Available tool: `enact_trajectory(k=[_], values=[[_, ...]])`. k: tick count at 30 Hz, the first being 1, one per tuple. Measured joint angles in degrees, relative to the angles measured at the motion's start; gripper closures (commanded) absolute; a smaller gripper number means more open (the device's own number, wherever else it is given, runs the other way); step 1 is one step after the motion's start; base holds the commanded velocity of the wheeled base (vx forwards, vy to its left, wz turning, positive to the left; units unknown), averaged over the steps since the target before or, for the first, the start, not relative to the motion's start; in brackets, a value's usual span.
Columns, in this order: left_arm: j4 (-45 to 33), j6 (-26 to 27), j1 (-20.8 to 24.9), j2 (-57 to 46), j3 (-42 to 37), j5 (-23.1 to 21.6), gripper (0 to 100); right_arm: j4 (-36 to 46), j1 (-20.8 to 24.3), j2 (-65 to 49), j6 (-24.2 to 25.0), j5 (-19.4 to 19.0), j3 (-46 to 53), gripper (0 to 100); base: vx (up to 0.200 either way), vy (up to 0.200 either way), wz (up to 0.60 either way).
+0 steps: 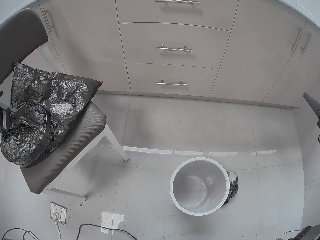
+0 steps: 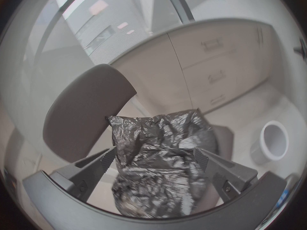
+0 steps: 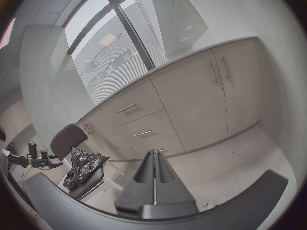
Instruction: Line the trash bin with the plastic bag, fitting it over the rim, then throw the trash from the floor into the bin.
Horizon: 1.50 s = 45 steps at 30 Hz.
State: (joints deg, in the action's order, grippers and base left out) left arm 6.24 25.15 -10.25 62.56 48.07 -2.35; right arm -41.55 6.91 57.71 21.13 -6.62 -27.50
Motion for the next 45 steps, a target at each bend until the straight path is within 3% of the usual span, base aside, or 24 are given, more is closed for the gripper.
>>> enact_trajectory(k=[4, 9, 20, 26, 38, 45], values=[[3.7, 10.3, -6.1, 10.9, 5.5, -5.1, 0, -3.4, 0.5, 4.4, 1.8, -0.2, 1.0, 100, 0.0, 0.0, 0.0], [5.7, 16.6, -10.7, 18.1, 8.7, -12.1, 0, -5.2, 0.9, 7.7, 2.8, -0.4, 1.7, 100, 0.0, 0.0, 0.0], [6.3, 26.1, -12.5, 21.8, 4.4, -18.4, 0, -5.6, 1.0, 10.8, 3.2, -0.4, 2.3, 100, 0.0, 0.0, 0.0], [6.4, 32.0, -12.2, 22.5, 3.3, -18.6, 0, -5.6, 1.1, 11.4, 3.2, -0.4, 2.3, 100, 0.0, 0.0, 0.0], [12.8, 33.0, -7.3, 26.4, 6.1, -16.5, 0, -5.6, 1.2, 12.0, 4.9, -0.5, 2.3, 100, 0.0, 0.0, 0.0], [13.8, 36.1, -5.4, 29.0, 6.2, -14.9, 0, -5.6, 1.2, 12.1, 5.3, -0.6, 2.1, 100, 0.0, 0.0, 0.0]])
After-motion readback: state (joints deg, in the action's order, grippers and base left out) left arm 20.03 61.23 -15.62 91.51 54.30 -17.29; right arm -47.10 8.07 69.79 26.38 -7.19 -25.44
